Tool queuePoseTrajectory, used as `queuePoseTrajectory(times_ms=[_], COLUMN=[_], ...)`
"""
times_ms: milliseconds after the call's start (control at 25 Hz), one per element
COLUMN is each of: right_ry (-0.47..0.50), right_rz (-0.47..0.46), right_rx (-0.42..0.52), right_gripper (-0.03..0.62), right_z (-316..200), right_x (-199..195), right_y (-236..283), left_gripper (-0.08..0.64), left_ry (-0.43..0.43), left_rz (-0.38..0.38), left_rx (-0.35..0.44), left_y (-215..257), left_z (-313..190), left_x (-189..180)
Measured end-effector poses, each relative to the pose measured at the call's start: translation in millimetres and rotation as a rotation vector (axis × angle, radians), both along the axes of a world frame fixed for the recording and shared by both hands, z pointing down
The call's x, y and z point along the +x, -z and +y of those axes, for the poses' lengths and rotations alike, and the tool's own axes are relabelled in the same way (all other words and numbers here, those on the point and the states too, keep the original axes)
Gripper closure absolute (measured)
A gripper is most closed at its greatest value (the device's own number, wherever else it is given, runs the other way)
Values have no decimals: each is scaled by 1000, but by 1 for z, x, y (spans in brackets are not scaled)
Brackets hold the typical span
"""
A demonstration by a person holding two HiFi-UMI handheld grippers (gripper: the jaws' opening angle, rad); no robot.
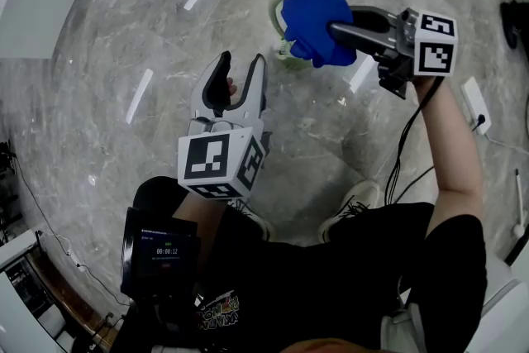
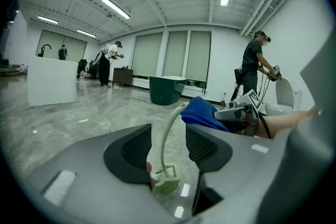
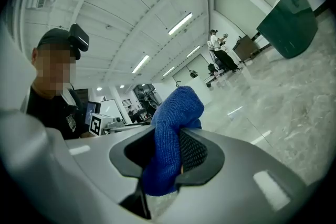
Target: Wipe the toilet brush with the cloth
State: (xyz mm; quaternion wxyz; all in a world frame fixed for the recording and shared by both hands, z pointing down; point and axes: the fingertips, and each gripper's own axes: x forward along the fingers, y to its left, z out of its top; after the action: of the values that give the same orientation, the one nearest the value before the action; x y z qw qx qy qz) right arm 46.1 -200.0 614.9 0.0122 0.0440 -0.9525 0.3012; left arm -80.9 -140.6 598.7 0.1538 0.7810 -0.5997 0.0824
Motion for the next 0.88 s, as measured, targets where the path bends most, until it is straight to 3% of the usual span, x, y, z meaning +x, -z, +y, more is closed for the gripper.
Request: queuePoseTrajectory(times_ms=[120,200,360,440,600,760,880], right_ry=[20,61,187,192,102,-54,-186], right_rz=[-7,-8,71,148,220,276,296], right_rx=[6,-42,-277,-385,-531,-572,-598], right_gripper=[469,469,469,469,469,468,469], right_z=[0,3,33,50,74,67,40], right_x=[9,10,-6,-21,-63,-101,-107], right_y=[6,-5,-83,-133,-198,-227,-243], left_gripper=[353,353,353,353,354,353,353], left_ry=[-1,0,1,0,-13,-25,-20], left_rz=[1,0,-3,-4,-15,-23,-21], left_rx=[3,2,-5,-6,1,10,8], left_y=[4,4,2,3,6,6,4], left_z=[-3,-3,-3,-3,-1,4,7], left_x=[4,4,3,4,9,10,9])
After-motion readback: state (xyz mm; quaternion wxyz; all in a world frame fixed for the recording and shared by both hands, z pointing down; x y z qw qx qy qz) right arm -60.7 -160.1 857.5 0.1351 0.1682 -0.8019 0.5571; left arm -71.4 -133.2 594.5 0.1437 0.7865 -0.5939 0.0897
